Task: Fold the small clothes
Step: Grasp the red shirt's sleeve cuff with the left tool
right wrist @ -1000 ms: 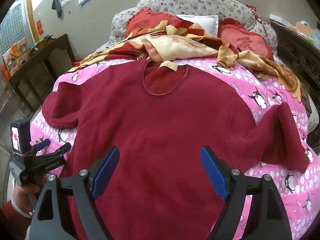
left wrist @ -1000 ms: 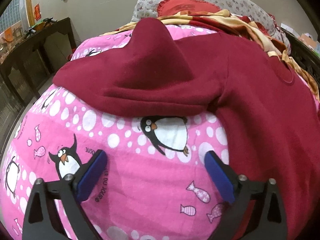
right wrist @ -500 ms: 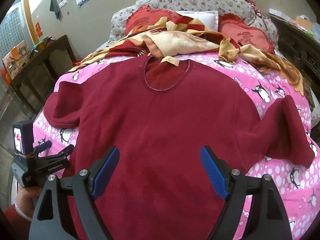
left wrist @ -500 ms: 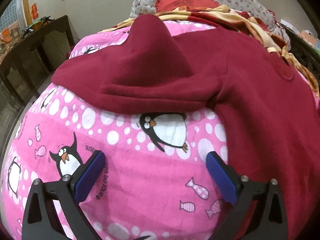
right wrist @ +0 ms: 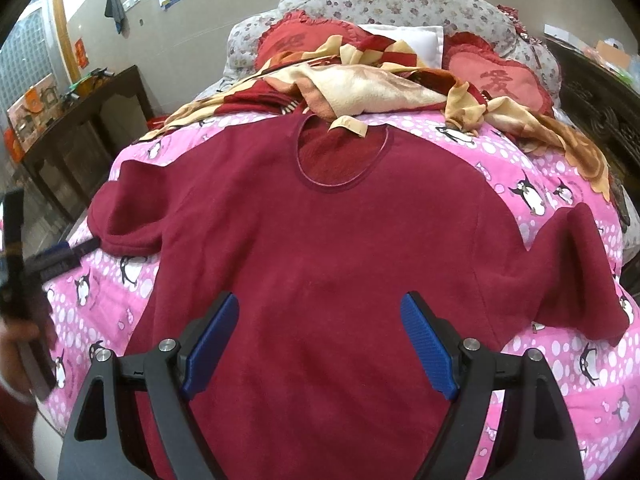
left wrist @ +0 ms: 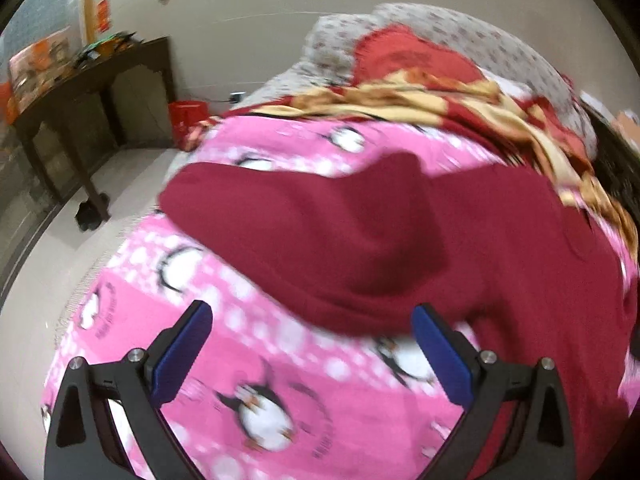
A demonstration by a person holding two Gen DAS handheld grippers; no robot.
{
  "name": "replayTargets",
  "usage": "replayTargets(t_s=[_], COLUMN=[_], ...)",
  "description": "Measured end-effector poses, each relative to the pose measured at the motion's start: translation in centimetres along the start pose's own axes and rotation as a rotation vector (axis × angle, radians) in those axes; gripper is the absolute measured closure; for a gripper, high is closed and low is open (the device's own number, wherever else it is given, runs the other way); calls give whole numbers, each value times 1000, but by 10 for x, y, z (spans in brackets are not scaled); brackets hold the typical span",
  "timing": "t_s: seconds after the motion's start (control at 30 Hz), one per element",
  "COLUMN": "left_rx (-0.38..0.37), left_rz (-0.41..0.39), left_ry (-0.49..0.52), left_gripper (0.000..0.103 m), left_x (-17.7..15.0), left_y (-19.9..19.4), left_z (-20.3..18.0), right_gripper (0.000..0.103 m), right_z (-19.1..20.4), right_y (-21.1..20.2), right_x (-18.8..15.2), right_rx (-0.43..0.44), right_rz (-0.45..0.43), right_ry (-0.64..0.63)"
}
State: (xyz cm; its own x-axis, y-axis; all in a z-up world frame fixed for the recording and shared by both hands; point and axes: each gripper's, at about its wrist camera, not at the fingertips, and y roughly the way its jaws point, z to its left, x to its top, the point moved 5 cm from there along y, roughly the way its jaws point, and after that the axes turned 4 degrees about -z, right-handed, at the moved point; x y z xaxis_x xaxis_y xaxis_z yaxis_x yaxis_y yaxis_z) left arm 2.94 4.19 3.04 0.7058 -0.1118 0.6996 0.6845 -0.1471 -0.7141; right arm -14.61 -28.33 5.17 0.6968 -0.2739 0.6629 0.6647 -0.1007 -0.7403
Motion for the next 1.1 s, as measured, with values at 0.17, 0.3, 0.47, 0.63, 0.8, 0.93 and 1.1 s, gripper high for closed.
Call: replayTargets(t_s=[0.17, 0.3, 0.47, 0.63, 0.8, 0.93, 1.1], left_rx=[-13, -25, -22, 24, 48, -11, -134], left_rz=[13, 48, 100, 110, 94, 52, -60], left_ry=[-169, -320, -448, -456, -415, -447, -351], left_gripper=[1, 5, 20, 36, 82, 94, 94], left_x=[25, 39, 46, 55, 62, 72, 102], left_y=[20, 49, 90, 117, 129, 112, 54], left_z=[60, 102, 130, 138, 135, 131, 86], right_gripper=[10, 10, 10, 10, 10, 10, 10], right_z=[-2, -4, -4, -5, -8, -8, -12], right_y=[5, 9, 18, 23, 28, 29, 26], right_x=[-1, -3, -6, -7, -6, -7, -4], right_rx=[0, 0, 2, -3, -7, 5, -12], right_rz=[11, 19, 42, 56, 67, 77, 60], right_ry=[4, 17, 17, 15, 26, 29, 17])
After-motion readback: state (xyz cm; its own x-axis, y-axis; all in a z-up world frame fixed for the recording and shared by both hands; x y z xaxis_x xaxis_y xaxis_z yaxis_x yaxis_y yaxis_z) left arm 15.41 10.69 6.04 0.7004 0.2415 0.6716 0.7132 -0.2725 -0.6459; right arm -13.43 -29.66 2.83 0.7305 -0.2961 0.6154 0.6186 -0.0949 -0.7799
